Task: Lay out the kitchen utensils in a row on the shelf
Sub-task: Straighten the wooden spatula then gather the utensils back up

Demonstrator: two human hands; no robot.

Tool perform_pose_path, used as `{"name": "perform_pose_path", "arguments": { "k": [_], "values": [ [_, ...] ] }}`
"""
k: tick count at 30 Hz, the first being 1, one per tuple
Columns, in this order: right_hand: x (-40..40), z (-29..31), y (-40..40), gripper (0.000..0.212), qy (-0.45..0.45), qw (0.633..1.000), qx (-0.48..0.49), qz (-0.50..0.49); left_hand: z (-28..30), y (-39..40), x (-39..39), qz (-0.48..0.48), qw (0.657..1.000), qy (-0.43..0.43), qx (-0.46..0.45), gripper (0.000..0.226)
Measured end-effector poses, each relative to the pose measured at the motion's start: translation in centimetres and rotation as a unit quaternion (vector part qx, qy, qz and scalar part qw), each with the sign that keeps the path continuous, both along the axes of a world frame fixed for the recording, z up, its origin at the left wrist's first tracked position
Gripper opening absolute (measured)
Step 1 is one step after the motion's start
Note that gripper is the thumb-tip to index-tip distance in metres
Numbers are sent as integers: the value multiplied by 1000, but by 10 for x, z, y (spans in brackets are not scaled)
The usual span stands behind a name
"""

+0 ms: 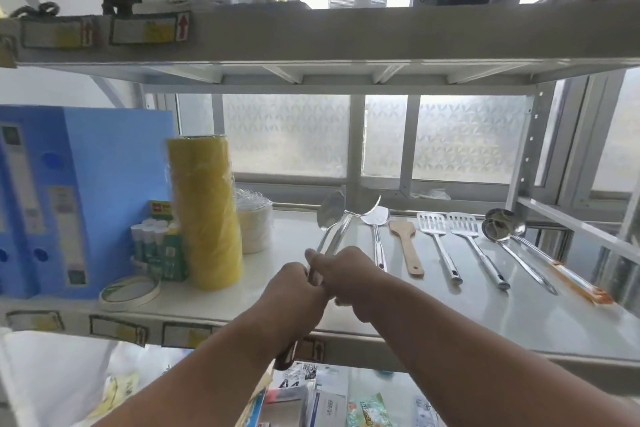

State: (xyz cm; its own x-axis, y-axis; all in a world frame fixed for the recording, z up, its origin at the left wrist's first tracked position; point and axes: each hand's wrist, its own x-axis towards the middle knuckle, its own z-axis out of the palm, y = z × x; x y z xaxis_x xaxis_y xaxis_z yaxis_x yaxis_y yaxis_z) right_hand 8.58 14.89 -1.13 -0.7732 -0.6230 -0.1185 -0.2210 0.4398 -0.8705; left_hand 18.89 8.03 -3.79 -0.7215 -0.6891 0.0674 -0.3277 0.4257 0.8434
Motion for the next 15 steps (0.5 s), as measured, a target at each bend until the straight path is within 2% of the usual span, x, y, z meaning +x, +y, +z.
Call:
{"name": "perform_pose_path", "arguments": {
  "k": [2, 4, 5, 7, 9, 11, 12, 14, 15],
  "values": [
    [0, -2, -1, 51, -62, 998, 2, -7, -6, -1, -4, 19, 999, -25, -19, 23],
    [-4, -8, -4, 44, -117, 993, -14, -14, -11, -3, -9, 43, 999, -15, -11, 30],
    [-5, -7, -4, 38, -109, 994, -10, -2, -11, -4, -11, 54, 999, -3, 4, 33],
    [-12, -9, -7, 28, -2, 997, 63, 41, -9, -5, -12, 67, 998, -1, 15, 32],
    [-13, -6, -5, 28, 126, 977, 157, 75, -7, -9, -12, 68, 997, -27, -16, 30],
    [-15, -5, -4, 31, 223, 951, 188, 98, -7, -17, -12, 67, 995, -50, -61, 27],
    [-10, -5, -4, 27, 253, 943, 192, 97, -7, -20, -12, 74, 993, -59, -75, 22],
    [-7, -14, -4, 11, 234, 961, 130, 64, -4, -25, -12, 80, 990, -70, -90, 13],
    [-3, -18, -2, 15, 227, 968, 94, 56, -4, -27, -13, 80, 989, -73, -98, 15]
  ]
}}
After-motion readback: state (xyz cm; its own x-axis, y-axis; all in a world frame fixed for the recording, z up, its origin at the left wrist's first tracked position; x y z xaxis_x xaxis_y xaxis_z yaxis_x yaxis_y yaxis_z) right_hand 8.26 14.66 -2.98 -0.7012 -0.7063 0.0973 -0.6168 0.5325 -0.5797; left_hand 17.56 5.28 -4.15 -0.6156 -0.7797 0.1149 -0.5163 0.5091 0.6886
